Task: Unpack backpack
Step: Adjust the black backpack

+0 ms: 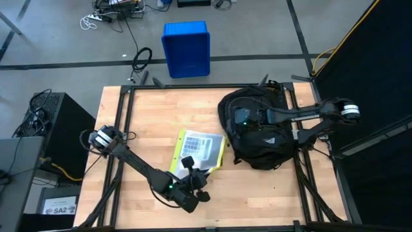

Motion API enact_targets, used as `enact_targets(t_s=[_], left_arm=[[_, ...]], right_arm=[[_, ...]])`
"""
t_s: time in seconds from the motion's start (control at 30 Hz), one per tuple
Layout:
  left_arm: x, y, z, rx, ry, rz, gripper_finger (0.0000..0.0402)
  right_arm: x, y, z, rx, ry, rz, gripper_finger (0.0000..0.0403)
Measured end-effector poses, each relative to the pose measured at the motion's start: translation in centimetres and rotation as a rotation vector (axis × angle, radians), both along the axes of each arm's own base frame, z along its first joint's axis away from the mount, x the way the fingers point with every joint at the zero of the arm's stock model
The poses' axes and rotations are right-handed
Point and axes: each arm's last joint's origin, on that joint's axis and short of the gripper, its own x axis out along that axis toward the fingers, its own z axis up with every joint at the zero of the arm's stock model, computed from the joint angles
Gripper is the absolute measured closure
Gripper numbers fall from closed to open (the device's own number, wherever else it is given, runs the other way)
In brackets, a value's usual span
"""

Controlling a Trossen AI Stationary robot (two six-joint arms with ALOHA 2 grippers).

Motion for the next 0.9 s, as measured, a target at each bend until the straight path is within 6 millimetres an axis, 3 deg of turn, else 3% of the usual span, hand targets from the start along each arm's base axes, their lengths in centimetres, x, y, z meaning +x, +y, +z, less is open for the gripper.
enact_targets(t_s=[0.2, 0.53, 0.9], left_arm=[[-0.6, -0.2, 0.1, 0.021, 0.031, -0.01, 0.0402], [-2.4, -0.6, -0.9, -0.019, 0.083, 0.04, 0.0402], [-4.6, -1.7, -1.4, -0.093, 0.077, 0.066, 0.0402]], right_arm=[[-0.8, 0.7, -0.3, -0.042, 0.089, 0.095, 0.0401], [-0.8, 1.4, -7.7, -0.086, 0.058, 0.132, 0.0384], [-0.9, -1.1, -7.9, -0.461, 0.081, 0.29, 0.0341]])
